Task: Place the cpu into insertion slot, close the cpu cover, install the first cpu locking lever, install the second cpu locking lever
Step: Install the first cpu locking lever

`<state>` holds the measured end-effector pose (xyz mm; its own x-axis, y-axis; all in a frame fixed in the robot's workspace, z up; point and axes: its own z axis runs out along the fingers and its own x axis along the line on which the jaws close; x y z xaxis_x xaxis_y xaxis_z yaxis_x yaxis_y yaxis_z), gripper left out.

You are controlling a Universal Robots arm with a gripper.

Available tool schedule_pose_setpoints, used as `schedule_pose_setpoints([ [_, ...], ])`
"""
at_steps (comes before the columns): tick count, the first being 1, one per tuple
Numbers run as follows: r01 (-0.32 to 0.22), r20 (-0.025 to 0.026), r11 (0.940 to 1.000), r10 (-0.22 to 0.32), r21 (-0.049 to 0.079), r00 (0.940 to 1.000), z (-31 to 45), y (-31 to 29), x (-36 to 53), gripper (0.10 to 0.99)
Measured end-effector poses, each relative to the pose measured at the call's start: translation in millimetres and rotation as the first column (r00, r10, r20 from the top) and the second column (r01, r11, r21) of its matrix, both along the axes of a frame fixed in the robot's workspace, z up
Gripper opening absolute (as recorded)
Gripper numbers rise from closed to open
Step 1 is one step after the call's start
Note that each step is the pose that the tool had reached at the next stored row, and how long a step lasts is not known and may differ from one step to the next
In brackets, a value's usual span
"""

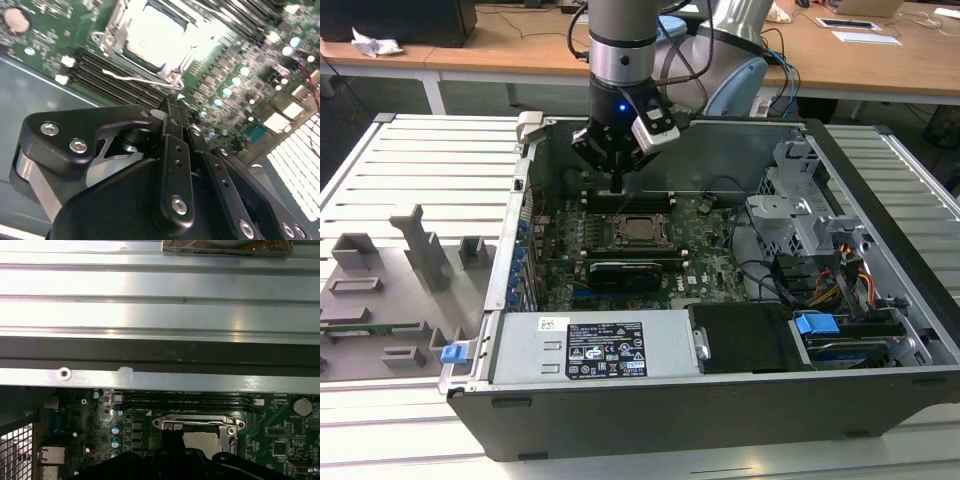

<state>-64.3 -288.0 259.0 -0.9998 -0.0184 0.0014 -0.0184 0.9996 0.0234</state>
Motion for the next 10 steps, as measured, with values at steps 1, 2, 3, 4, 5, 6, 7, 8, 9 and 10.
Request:
schedule_pose_setpoints([
  [1, 0.000, 0.0000, 1.0000, 0.000, 0.000, 1.0000, -0.4, 0.0, 3.0, 0.106],
  [2, 0.000, 0.0000, 1.0000, 0.000, 0.000, 1.0000, -0.7, 0.0, 5.8, 0.106],
  [3, 0.000, -0.0001, 1.0000, 0.000, 0.000, 1.0000, -1.1, 0.0, 8.4, 0.106],
  [4, 0.000, 0.0000, 1.0000, 0.000, 0.000, 1.0000, -1.4, 0.0, 10.1, 0.106],
  [5, 0.000, -0.0001, 1.0000, 0.000, 0.003, 1.0000, -1.7, -0.1, 11.3, 0.106],
  [6, -0.001, -0.0003, 0.9999, 0.001, 0.013, 1.0000, -1.7, -0.1, 11.7, 0.106],
  [7, -0.002, 0.0000, 0.9996, 0.002, 0.030, 1.0000, -2.0, 0.0, 11.9, 0.106],
  [8, -0.002, -0.0001, 0.9994, 0.002, 0.034, 1.0000, -2.4, -0.2, 11.9, 0.106],
  [9, -0.002, 0.0001, 0.9994, 0.002, 0.034, 1.0000, -2.8, -0.3, 11.8, 0.106],
  [10, -0.003, 0.0000, 0.9994, 0.003, 0.034, 1.0000, -2.9, -0.3, 11.8, 0.106],
])
